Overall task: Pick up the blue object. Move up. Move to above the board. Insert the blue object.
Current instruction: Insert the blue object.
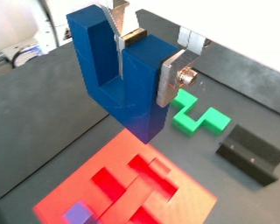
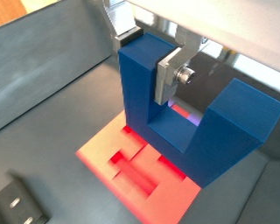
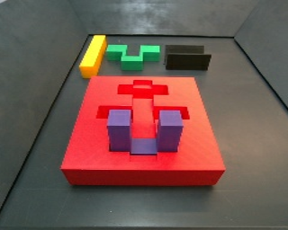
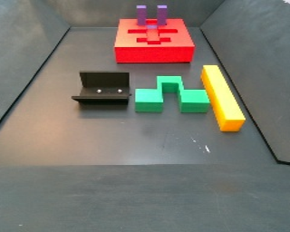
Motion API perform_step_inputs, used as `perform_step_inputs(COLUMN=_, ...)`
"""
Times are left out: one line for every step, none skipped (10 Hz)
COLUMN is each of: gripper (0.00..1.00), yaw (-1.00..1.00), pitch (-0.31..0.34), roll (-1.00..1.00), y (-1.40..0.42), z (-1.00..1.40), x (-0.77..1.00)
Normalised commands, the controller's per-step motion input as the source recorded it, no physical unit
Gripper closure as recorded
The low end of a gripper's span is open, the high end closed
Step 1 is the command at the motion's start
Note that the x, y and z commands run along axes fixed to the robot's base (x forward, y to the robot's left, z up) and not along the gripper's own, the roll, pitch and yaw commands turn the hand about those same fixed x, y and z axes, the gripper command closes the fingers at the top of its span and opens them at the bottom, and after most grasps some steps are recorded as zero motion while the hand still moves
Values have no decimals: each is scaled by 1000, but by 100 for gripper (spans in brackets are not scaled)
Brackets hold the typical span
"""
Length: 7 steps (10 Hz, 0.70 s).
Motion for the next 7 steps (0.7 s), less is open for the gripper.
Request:
perform_step_inputs(gripper=100, yaw=0, pitch=0, roll=54, y=-151, z=0, x=0)
perform_step_inputs(gripper=100, yaw=0, pitch=0, roll=54, y=-134, z=-29, x=0)
perform_step_inputs(gripper=100, yaw=0, pitch=0, roll=37, y=-134, z=-69, x=37)
perform_step_inputs(gripper=100, yaw=0, pitch=-19, roll=23, y=-126, z=-183, x=189)
perform_step_inputs(gripper=100, yaw=54, pitch=-93, roll=0, y=-37, z=-369, x=643)
perform_step_inputs(gripper=100, yaw=54, pitch=-126, roll=-13, y=17, z=-289, x=966)
perform_step_inputs(gripper=100, yaw=71, pitch=-131, roll=-30, y=209, z=-249, x=969)
